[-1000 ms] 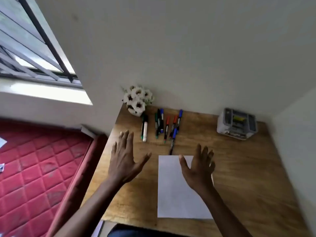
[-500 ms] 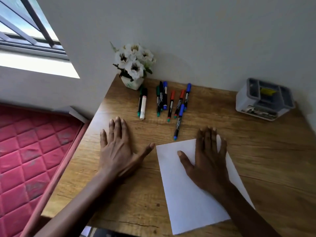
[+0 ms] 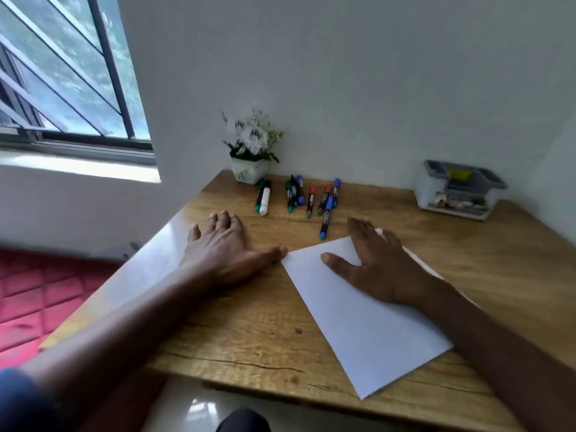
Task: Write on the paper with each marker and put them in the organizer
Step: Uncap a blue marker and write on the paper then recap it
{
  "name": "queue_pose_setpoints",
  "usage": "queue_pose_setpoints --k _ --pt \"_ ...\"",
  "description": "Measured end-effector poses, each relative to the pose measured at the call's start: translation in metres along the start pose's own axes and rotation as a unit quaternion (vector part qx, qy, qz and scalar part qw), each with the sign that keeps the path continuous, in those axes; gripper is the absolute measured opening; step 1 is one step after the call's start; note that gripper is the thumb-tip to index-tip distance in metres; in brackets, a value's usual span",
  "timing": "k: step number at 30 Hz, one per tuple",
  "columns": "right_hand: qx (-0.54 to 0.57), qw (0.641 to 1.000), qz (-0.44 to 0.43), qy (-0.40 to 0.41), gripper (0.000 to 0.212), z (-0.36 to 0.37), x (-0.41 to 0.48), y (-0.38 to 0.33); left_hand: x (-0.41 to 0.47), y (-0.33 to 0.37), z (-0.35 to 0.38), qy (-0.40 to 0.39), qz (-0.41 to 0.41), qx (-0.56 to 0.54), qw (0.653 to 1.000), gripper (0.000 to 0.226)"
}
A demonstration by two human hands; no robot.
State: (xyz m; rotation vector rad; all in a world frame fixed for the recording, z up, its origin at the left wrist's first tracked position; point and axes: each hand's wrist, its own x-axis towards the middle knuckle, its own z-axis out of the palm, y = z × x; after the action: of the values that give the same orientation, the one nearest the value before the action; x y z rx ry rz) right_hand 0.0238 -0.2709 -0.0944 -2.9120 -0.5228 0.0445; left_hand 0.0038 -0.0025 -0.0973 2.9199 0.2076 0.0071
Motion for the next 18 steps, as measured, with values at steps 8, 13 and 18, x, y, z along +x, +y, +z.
queue_pose_setpoints --k 8,13,18 --pt "0.084 0.978 0.038 0.187 0.064 -0.019 0.033 0.000 0.001 0.000 -0.001 0.001 0.007 0.003 1.000 0.137" --pt "0.100 0.976 0.108 0.161 0.039 -0.039 0.087 -0.024 0.001 0.000 -0.001 -0.006 0.013 0.015 1.000 0.139" --pt "0.092 0.981 0.136 0.107 0.045 -0.032 0.110 -0.032 -0.001 0.000 -0.003 -0.017 0.015 0.003 1.000 0.138"
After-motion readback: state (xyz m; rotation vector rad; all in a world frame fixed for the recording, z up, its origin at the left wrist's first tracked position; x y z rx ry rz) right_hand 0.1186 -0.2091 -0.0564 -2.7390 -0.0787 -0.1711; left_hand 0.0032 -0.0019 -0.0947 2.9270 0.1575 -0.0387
